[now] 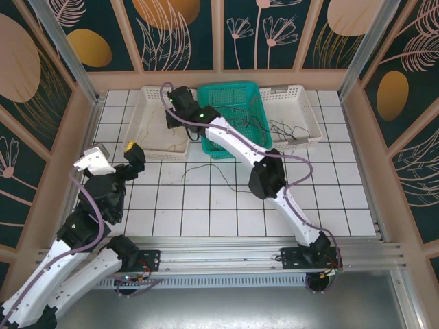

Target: Untangle the cables

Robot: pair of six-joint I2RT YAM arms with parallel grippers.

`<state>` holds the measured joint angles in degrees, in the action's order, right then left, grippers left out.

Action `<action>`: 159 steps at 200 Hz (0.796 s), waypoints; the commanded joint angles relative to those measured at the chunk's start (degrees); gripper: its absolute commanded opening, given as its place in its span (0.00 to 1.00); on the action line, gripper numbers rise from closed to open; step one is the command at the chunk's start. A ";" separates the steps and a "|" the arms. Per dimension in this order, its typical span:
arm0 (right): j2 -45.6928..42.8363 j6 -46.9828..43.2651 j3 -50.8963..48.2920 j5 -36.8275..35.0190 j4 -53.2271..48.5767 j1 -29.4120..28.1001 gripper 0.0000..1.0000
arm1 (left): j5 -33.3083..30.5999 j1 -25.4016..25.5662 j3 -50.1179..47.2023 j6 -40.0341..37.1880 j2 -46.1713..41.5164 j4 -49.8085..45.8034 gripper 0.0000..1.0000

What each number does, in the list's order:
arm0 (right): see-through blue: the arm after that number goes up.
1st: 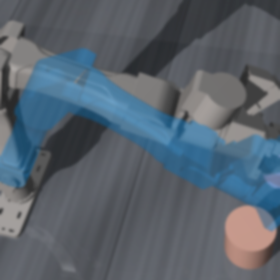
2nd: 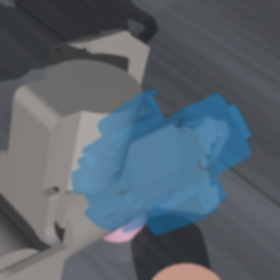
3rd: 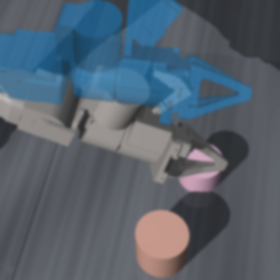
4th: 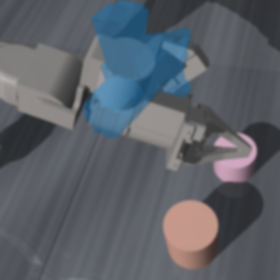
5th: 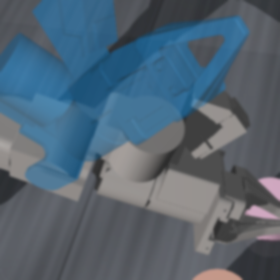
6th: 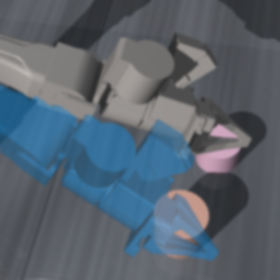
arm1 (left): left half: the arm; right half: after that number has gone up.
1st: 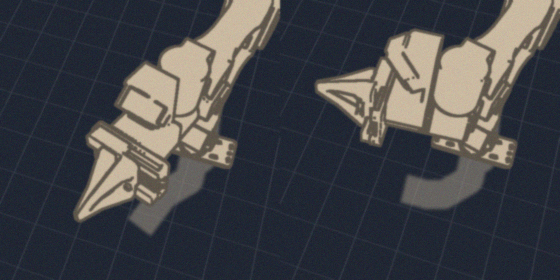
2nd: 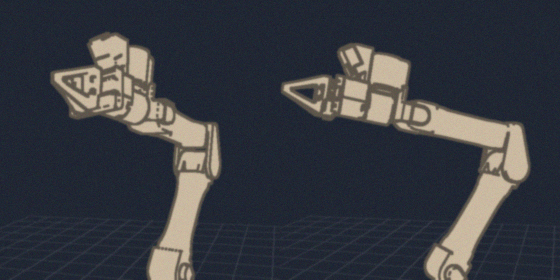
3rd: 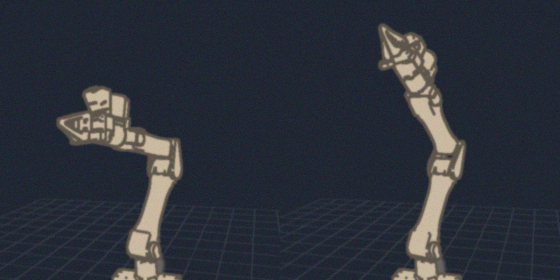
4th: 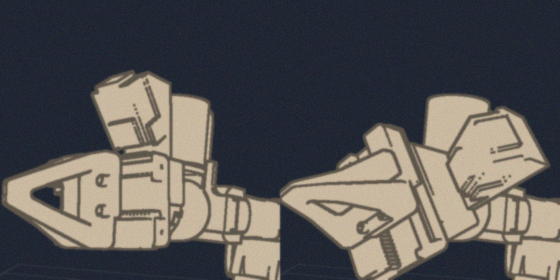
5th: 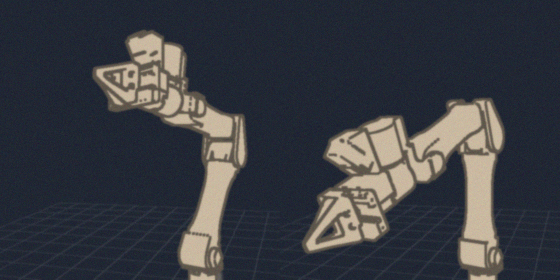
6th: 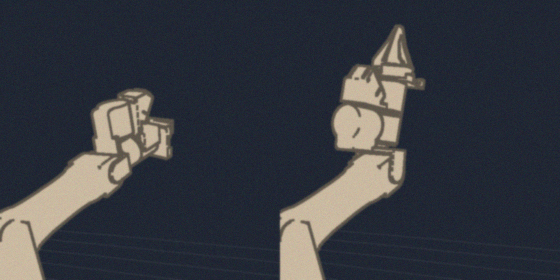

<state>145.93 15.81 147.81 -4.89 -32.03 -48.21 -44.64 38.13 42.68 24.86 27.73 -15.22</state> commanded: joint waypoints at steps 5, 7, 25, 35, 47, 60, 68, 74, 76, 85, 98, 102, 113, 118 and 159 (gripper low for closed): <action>6.54 -0.55 3.97 6.29 3.45 0.38 0.00 | -0.90 -0.30 -0.49 -1.39 0.26 1.12 0.98; 6.91 -0.42 4.04 6.56 3.44 0.48 0.00 | -0.82 -0.28 -0.38 -1.39 0.30 1.08 0.99; 8.48 0.64 2.74 8.21 4.45 1.13 0.00 | -0.45 -0.27 -0.52 -1.51 0.52 1.07 0.99; 8.74 1.12 1.34 8.93 5.32 1.58 0.00 | -0.58 -0.23 -0.57 -1.66 0.63 1.07 0.99; 9.52 1.55 0.82 9.99 5.54 2.01 0.00 | -0.53 -0.25 -0.55 -1.91 0.95 1.16 0.98; 10.93 1.53 2.42 12.17 4.55 2.25 0.00 | -0.53 -0.26 -0.41 -2.09 1.56 1.08 0.98; 11.47 1.28 3.39 13.28 3.99 2.20 0.00 | -0.53 -0.25 -0.40 -2.10 1.91 0.91 0.99; 11.50 0.88 3.68 13.98 3.82 2.15 0.00 | -0.49 -0.34 -0.31 -2.08 2.04 0.74 0.99; 11.44 0.82 3.75 14.21 3.75 2.08 0.00 | -0.46 -0.32 -0.31 -2.05 2.06 0.73 0.99; 10.71 0.39 3.82 14.88 3.72 2.03 0.02 | -0.39 -0.24 -0.40 -2.09 2.30 0.72 0.99; 8.96 0.12 3.48 14.52 4.15 1.72 0.15 | -0.52 -0.26 -0.36 -2.16 2.53 0.72 0.98; 8.40 -0.05 3.45 14.47 4.29 1.63 0.18 | -0.53 -0.25 -0.33 -2.16 2.60 0.72 0.98; 6.61 -0.63 3.43 13.99 4.52 1.54 0.32 | -0.52 -0.25 -0.35 -2.23 2.77 0.72 0.98; 5.73 -0.96 3.49 13.73 4.52 1.46 0.37 | -0.53 -0.27 -0.40 -2.26 2.95 0.67 0.98; -1.86 -3.91 3.75 10.61 4.28 1.58 0.66 | -0.60 -0.25 -0.15 -2.50 4.10 0.28 0.99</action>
<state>153.82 14.15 149.23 7.46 -28.80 -46.59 -44.62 38.13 42.50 23.62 31.22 -15.22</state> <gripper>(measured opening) 0.609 0.985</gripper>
